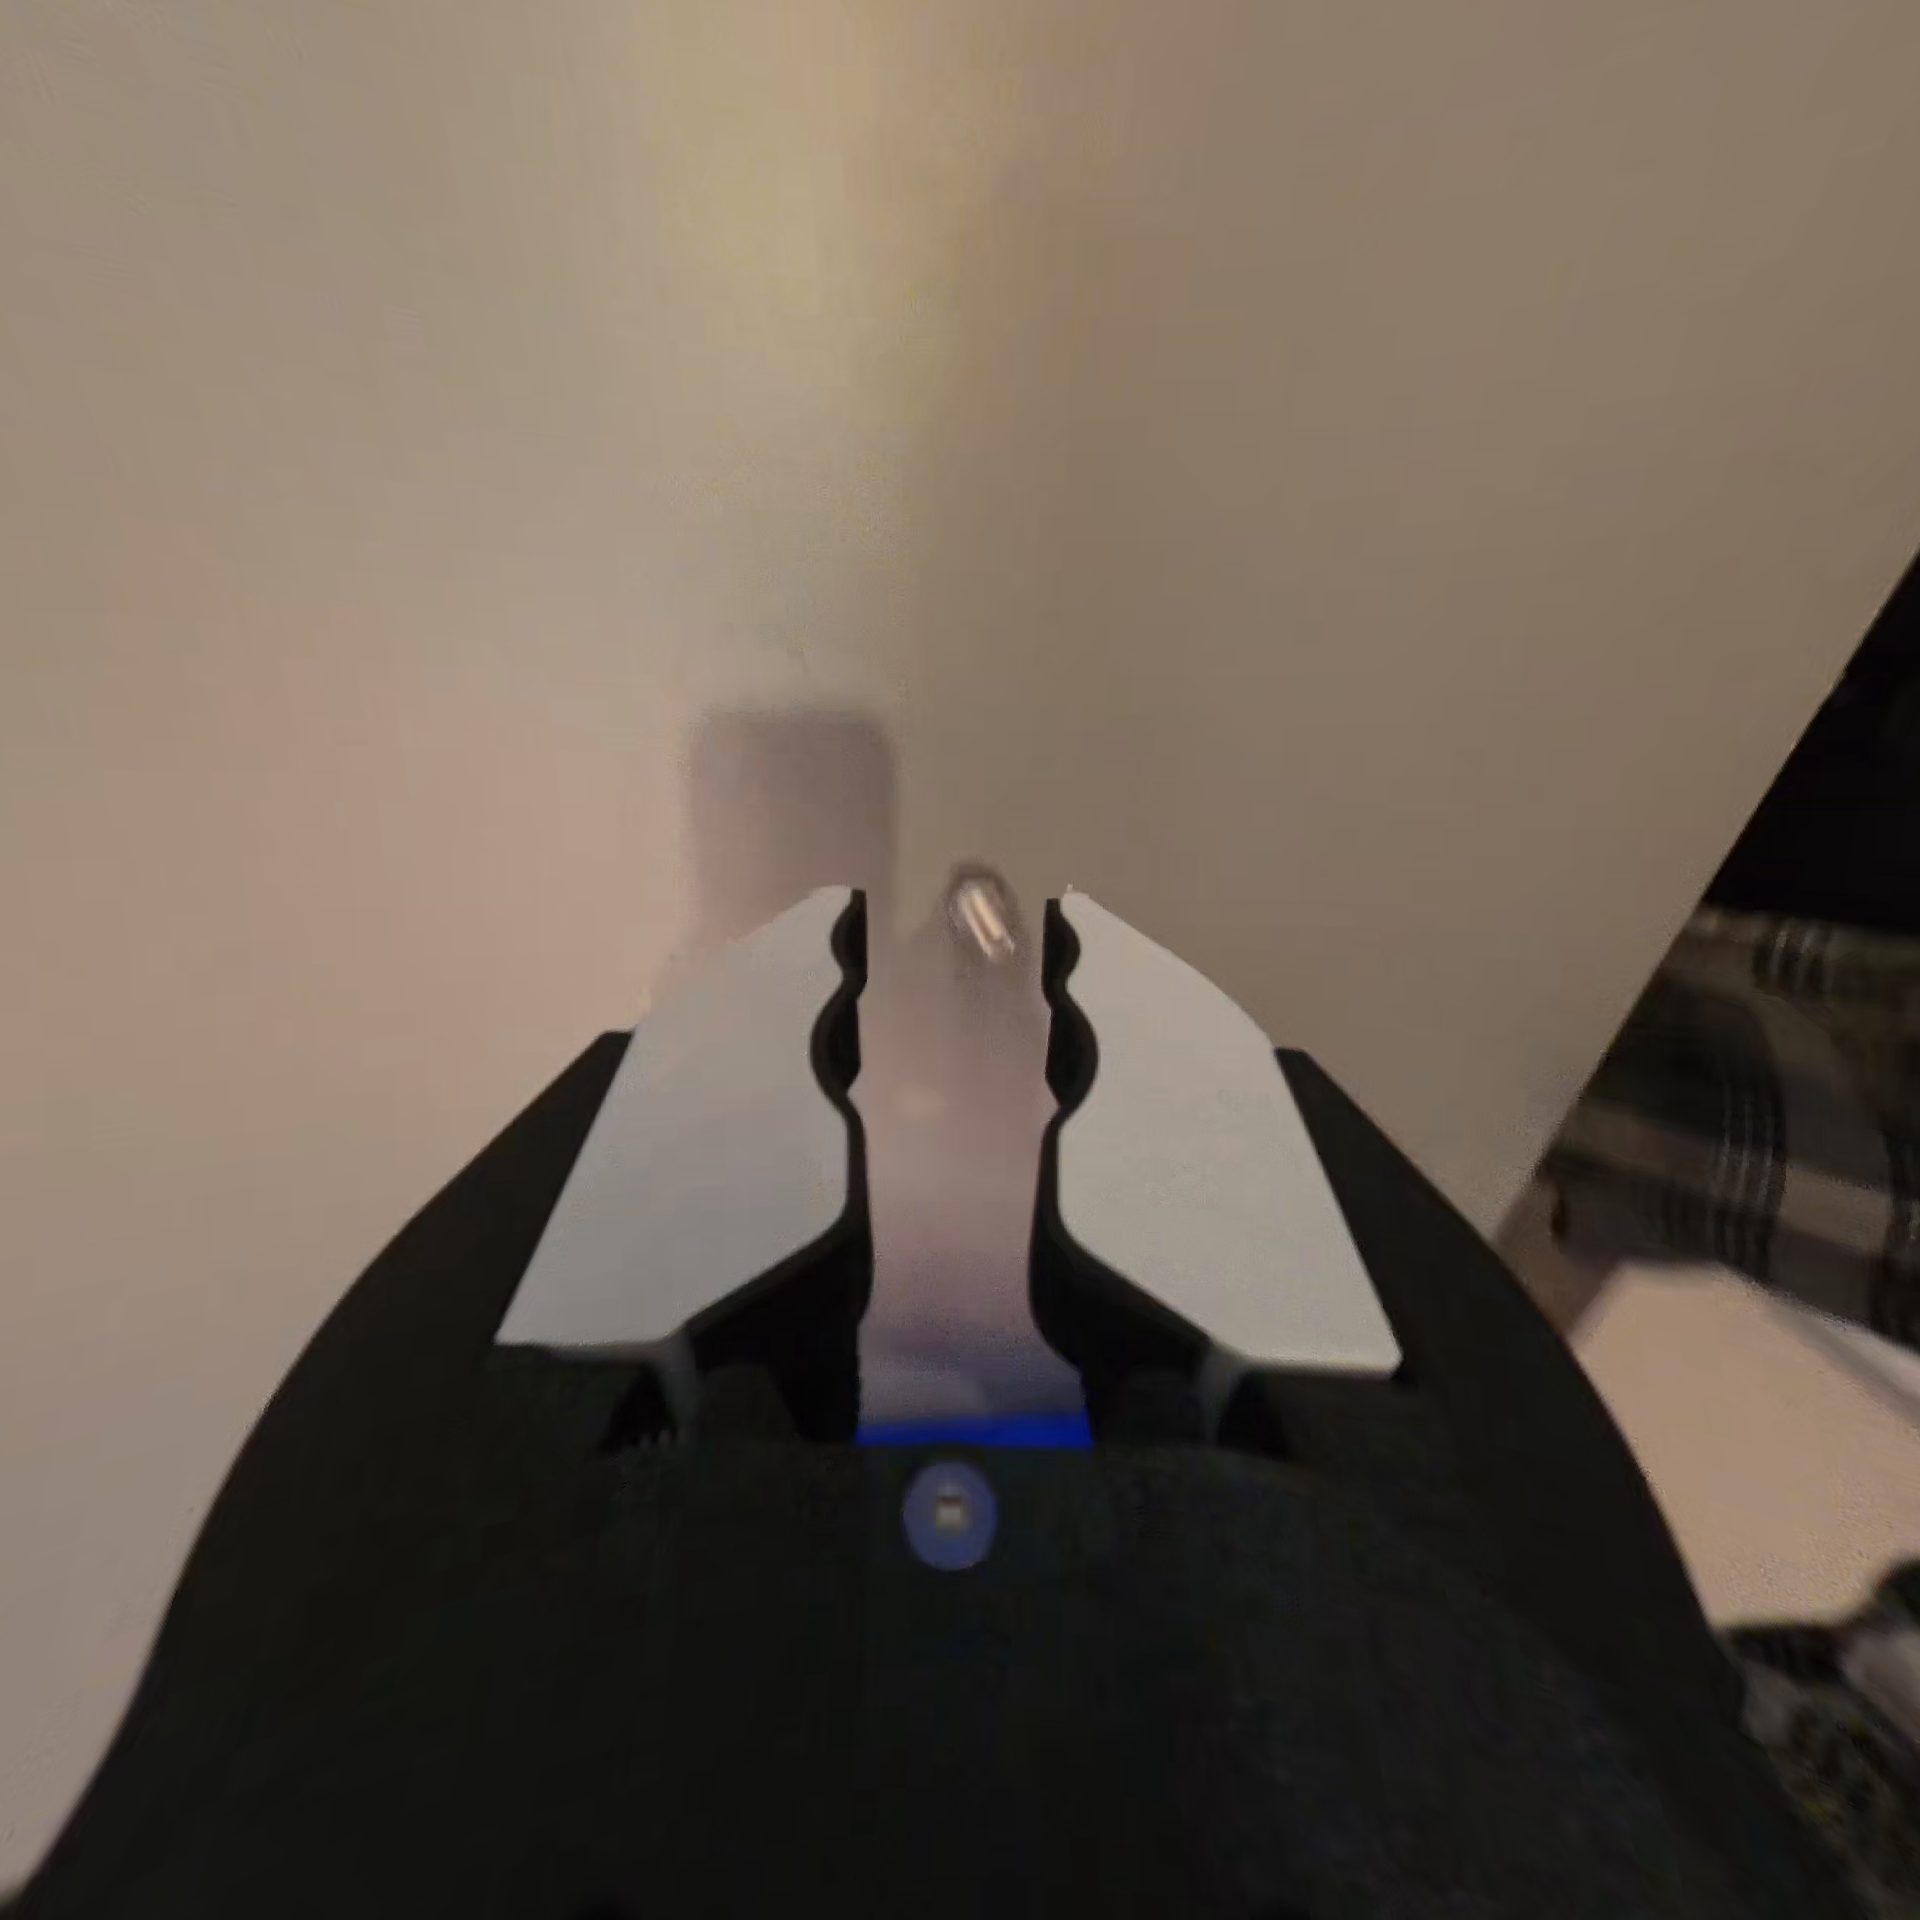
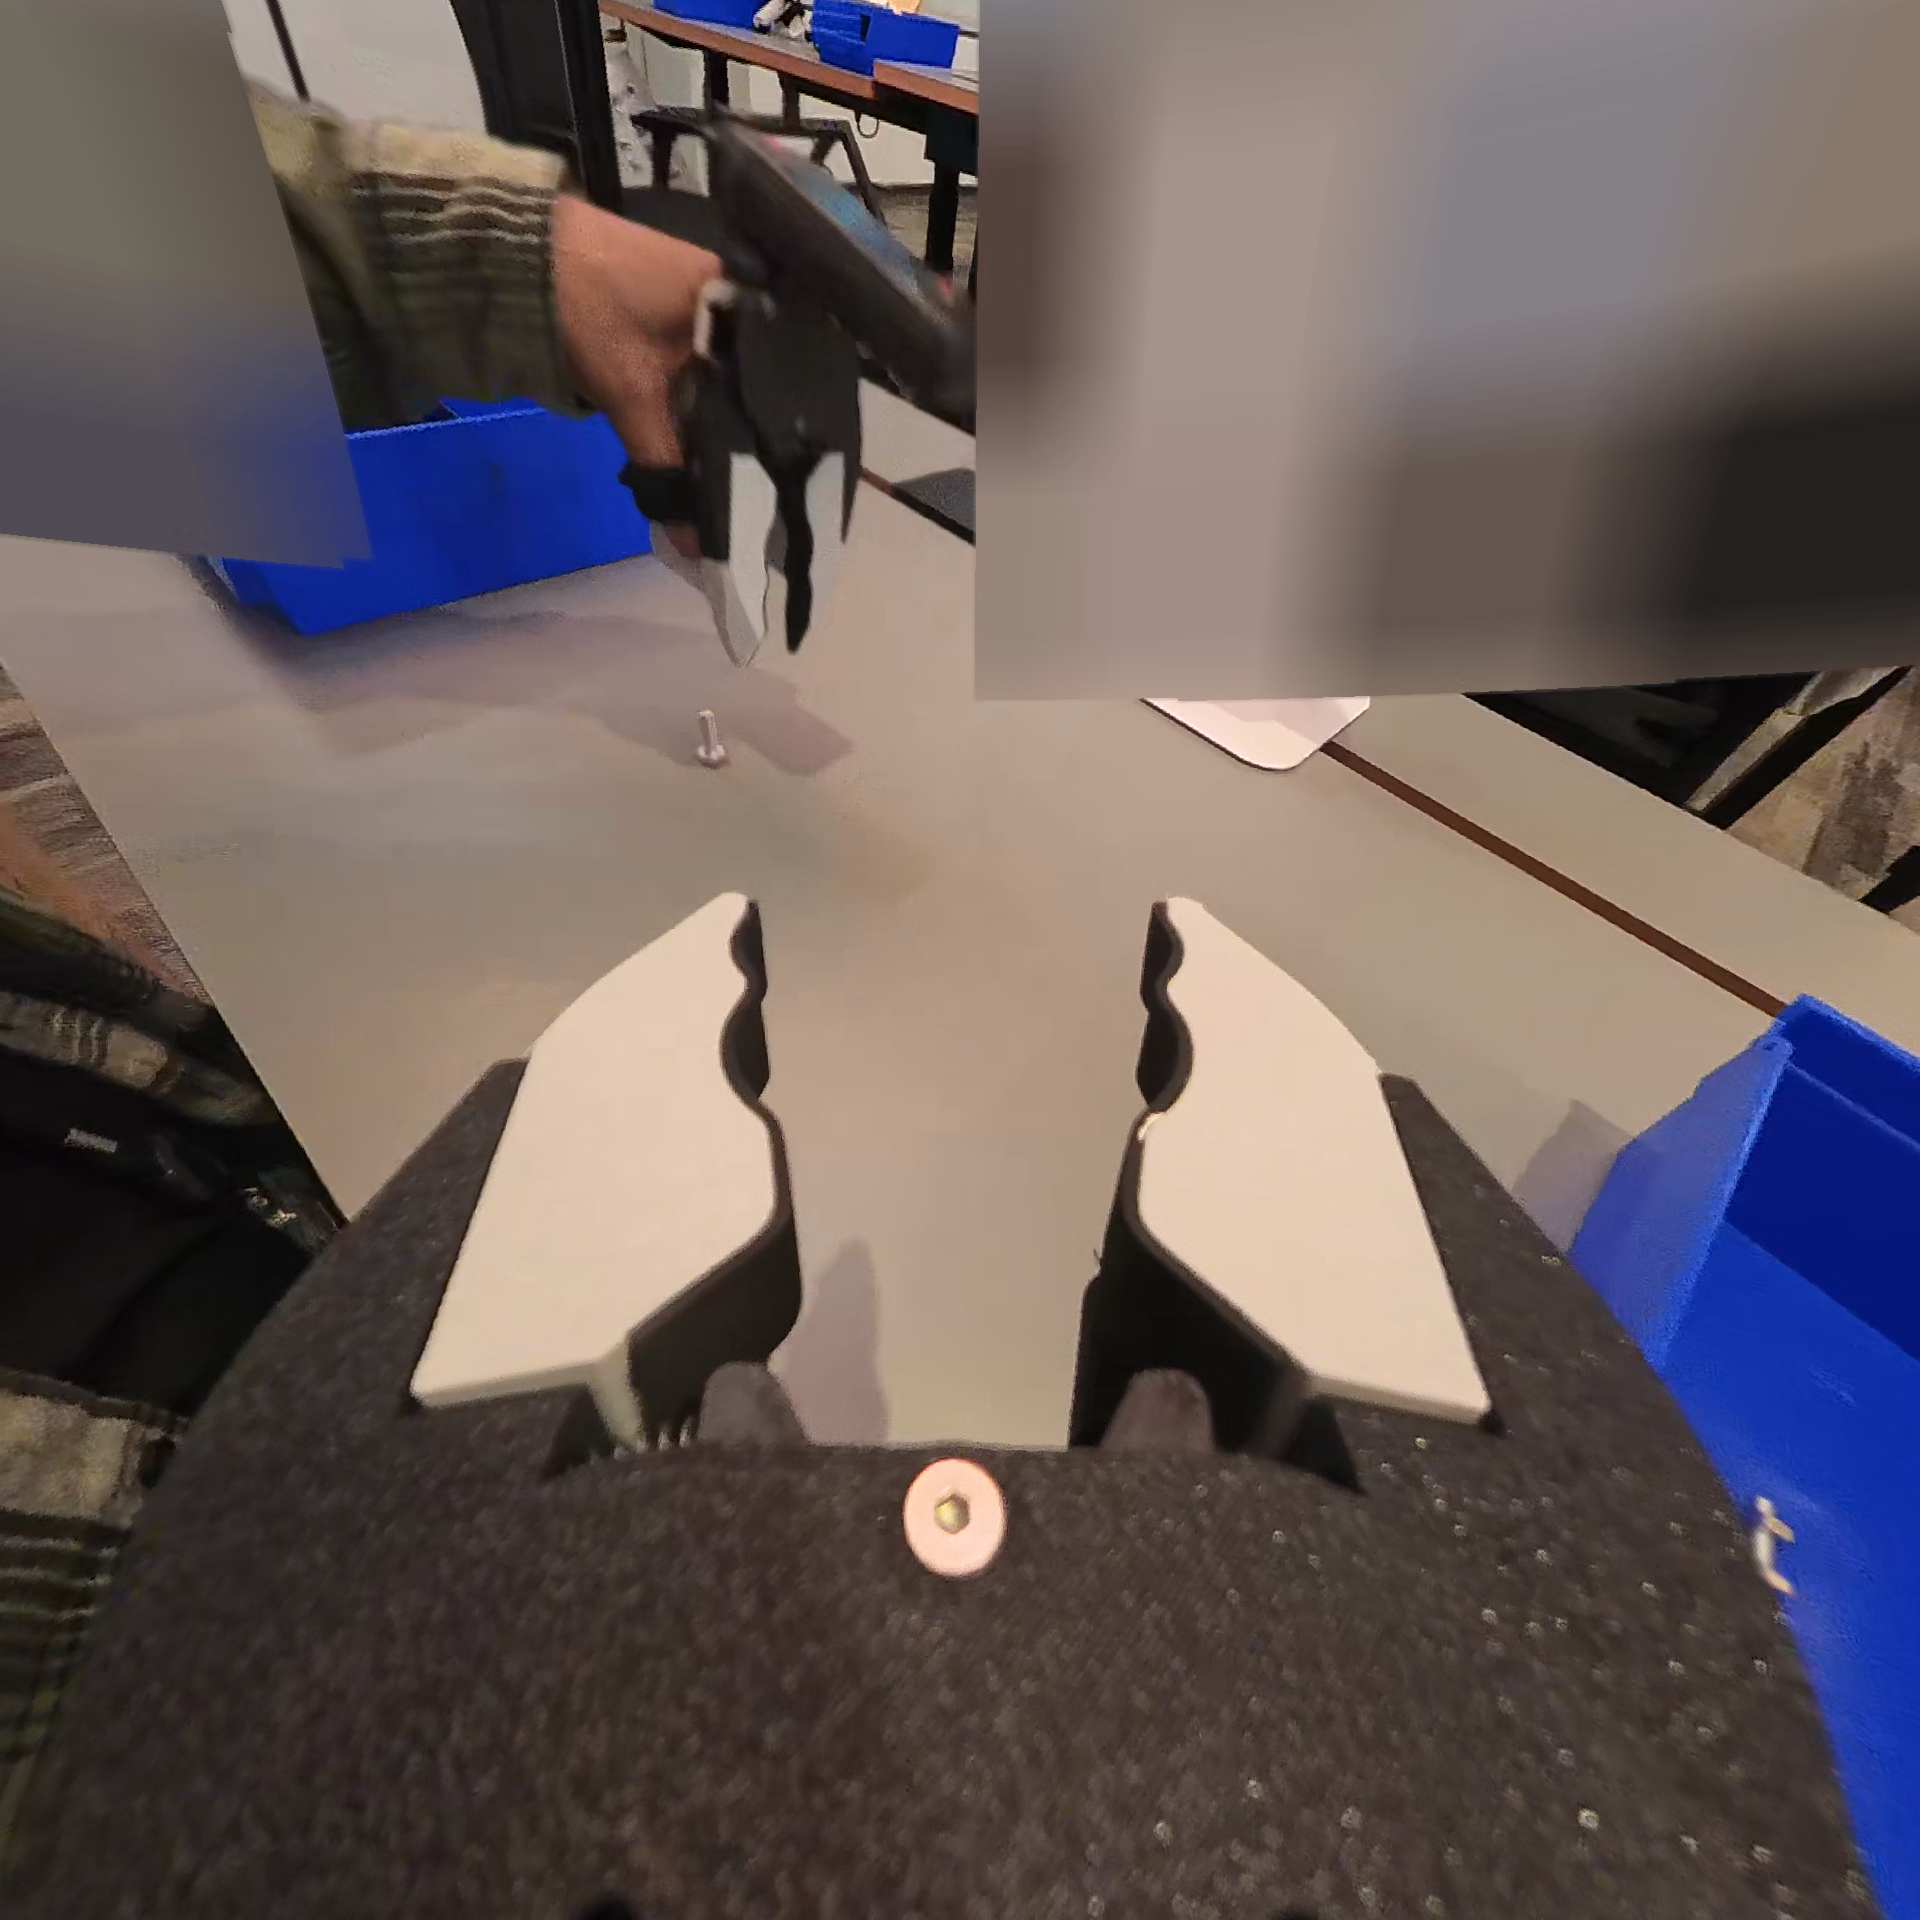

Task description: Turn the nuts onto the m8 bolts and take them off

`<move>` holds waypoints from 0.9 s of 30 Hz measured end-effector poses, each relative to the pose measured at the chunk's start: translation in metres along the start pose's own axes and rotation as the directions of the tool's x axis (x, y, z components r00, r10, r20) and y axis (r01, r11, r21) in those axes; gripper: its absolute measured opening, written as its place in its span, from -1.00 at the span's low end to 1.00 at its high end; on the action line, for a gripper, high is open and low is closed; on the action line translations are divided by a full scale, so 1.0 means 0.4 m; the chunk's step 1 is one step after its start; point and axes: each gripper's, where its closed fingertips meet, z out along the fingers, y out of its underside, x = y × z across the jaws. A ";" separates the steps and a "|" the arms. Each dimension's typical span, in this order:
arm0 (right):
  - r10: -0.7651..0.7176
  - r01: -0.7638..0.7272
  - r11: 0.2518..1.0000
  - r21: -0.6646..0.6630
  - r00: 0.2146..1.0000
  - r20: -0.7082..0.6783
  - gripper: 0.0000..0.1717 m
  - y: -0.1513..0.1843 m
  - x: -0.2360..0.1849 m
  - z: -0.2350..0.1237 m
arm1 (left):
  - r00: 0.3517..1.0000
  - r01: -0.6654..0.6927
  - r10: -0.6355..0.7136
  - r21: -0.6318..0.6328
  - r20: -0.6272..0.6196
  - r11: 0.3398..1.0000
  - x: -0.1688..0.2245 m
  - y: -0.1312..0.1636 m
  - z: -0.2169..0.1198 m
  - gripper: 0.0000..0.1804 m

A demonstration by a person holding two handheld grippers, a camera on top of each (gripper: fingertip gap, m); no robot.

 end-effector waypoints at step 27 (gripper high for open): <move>0.063 -0.058 0.997 -0.042 0.990 0.126 -0.19 0.057 -0.021 0.120 | 0.709 0.214 -0.673 0.845 0.210 0.489 0.138 0.565 -0.300 -0.68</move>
